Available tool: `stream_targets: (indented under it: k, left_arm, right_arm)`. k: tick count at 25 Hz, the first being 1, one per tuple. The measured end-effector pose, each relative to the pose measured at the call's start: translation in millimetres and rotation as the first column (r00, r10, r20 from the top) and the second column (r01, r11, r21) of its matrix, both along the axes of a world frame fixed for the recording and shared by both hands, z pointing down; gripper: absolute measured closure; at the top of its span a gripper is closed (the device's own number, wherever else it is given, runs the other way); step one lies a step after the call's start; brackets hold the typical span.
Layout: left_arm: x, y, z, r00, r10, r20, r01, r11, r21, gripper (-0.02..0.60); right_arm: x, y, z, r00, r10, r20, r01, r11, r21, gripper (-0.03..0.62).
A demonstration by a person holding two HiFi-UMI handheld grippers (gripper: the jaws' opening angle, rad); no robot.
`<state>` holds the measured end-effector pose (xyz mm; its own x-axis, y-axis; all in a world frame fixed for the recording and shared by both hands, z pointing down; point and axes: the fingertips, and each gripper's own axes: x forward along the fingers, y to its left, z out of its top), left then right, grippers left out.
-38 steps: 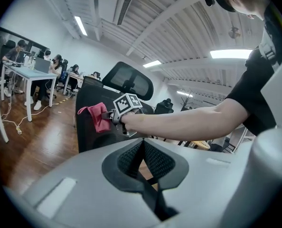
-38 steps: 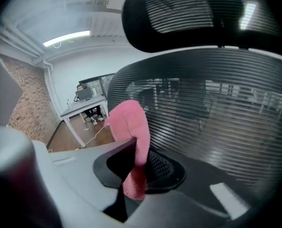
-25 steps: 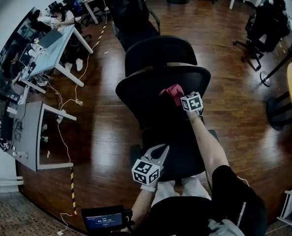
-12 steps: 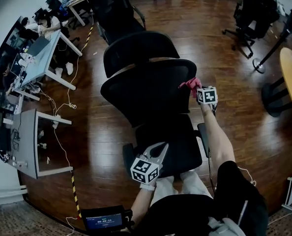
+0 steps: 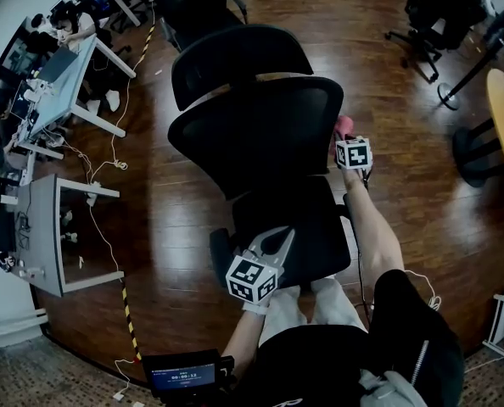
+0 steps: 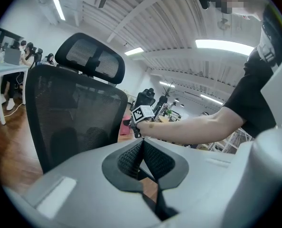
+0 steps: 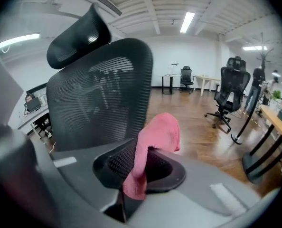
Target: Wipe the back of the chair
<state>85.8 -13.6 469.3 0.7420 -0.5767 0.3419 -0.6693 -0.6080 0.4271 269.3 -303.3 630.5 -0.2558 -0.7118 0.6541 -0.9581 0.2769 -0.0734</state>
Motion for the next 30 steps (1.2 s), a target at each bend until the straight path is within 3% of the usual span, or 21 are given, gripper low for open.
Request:
stream_targets:
  k: [8,16,21,30]
  left_arm:
    - [-54,17,14,0.997,-0.079,0.004,0.079,0.997,-0.023,0.589]
    - [-116,16,21,0.99,-0.142,-0.006,0.142,0.989,-0.029,0.589]
    - [-141,18,24,0.987,-0.161,-0.01,0.16,0.986,-0.036,0.589]
    - [-176,30,34,0.977,-0.212,-0.005,0.211,0.975,-0.065,0.589]
  right_arm:
    - [-110,2,6,0.987,-0.142,-0.073,0.144,0.989,0.017,0.553]
    - [-234,22,7,0.945,-0.311,-0.101,0.316,0.948,0.033,0.553]
    - [-321,45,5,0.888,-0.451,-0.091,0.456,0.889,0.043,0.553]
    - [-460,94,11,0.729,-0.684,-0.042,0.685,0.726,0.068,0.553]
